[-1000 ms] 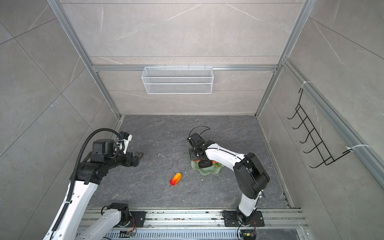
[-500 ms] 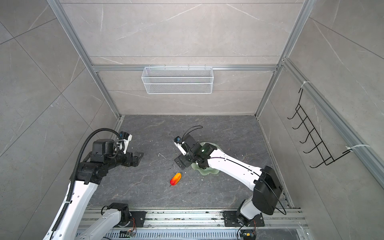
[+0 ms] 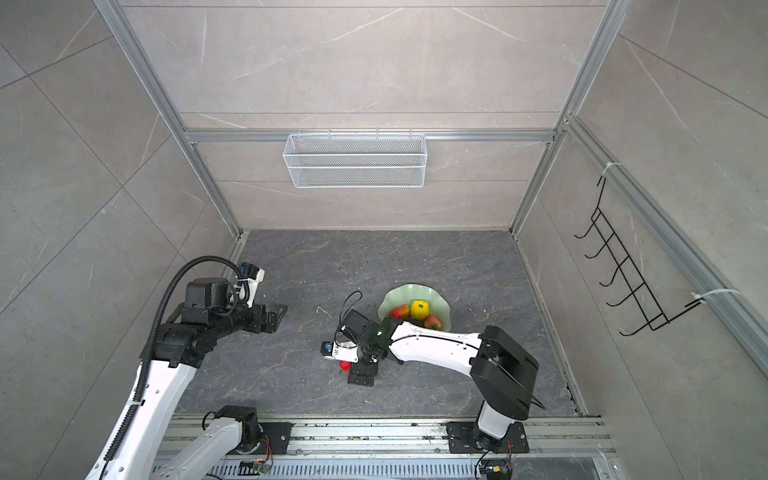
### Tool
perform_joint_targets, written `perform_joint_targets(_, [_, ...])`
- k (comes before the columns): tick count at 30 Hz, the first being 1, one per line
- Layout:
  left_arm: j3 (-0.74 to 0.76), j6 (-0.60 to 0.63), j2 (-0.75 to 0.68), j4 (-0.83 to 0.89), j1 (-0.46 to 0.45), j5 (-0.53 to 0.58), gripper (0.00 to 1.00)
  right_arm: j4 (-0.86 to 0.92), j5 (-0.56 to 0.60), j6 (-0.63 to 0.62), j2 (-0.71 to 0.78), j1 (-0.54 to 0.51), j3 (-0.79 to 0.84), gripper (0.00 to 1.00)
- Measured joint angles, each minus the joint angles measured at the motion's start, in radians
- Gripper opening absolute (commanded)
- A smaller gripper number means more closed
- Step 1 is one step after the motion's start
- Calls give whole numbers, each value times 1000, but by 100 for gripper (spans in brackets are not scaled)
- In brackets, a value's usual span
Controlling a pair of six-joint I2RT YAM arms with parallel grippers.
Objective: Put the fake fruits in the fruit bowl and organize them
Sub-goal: 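Reach the right gripper to the last red-yellow pear and grasp it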
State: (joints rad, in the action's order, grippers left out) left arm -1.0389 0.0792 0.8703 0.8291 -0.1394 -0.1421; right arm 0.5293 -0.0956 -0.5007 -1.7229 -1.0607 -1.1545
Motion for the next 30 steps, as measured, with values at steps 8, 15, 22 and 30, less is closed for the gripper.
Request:
perform_joint_targets(8, [0, 0, 0, 0, 0, 0, 100, -45, 1, -62, -91, -14, -45, 97])
perform_joint_targets(15, [0, 0, 0, 0, 0, 0, 100, -67, 2, -73, -130, -14, -46, 95])
perform_joint_targets(22, [0, 0, 0, 0, 0, 0, 100, -78, 21, -74, -175, -14, -63, 78])
perform_joint_targets(30, [0, 0, 0, 0, 0, 0, 100, -85, 51, -35, -206, -14, -95, 43])
